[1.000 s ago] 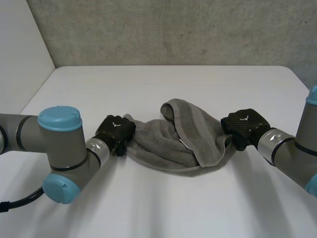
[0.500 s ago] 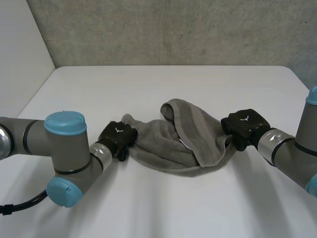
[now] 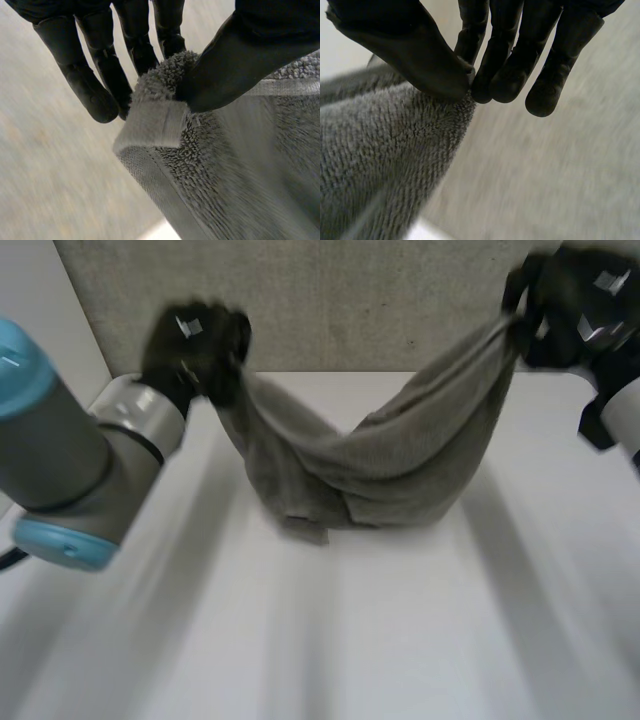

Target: Fold the towel.

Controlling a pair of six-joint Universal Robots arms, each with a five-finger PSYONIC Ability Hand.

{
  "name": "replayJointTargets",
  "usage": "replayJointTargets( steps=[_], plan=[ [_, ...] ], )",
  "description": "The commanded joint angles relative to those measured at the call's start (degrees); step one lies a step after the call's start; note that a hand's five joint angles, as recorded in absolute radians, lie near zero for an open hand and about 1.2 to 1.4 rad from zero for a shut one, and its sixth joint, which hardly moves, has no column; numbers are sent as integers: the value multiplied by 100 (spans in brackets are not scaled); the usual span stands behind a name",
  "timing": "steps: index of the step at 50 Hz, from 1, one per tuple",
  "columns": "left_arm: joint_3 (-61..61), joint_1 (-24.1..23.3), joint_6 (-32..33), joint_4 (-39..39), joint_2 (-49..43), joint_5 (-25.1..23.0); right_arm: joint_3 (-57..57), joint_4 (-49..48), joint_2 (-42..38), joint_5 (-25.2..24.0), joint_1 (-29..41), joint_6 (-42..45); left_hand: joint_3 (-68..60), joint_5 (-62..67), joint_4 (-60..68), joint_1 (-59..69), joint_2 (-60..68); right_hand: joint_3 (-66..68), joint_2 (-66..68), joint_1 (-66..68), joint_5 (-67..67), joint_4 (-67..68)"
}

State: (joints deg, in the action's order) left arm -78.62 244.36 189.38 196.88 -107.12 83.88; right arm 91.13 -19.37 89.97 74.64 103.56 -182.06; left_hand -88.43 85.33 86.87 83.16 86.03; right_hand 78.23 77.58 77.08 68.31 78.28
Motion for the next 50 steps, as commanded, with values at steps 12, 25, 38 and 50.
replayJointTargets(
  steps=[12, 25, 38, 50],
  plan=[
    [-567, 103, -798, -193, 650, -83, -964, 2727, -523, -187, 103, 1574, 843, -1533, -687, -316, -603, 177, 242, 292, 169, 172],
    [1569, 138, 11, -176, -1188, 23, -2951, 2139, -2476, 68, 586, 1120, 843, -1533, -687, -316, -603, 177, 242, 292, 169, 172],
    [2826, 261, -331, 913, -705, 691, -2319, -612, -1650, 1457, 850, -13, 843, -1533, -687, -316, -603, 177, 242, 292, 169, 172],
    [588, 586, -490, 571, -345, 445, -1469, 1971, -1913, 1089, 763, 882, 843, -1533, -687, -316, -603, 177, 242, 292, 169, 172]
  ],
)
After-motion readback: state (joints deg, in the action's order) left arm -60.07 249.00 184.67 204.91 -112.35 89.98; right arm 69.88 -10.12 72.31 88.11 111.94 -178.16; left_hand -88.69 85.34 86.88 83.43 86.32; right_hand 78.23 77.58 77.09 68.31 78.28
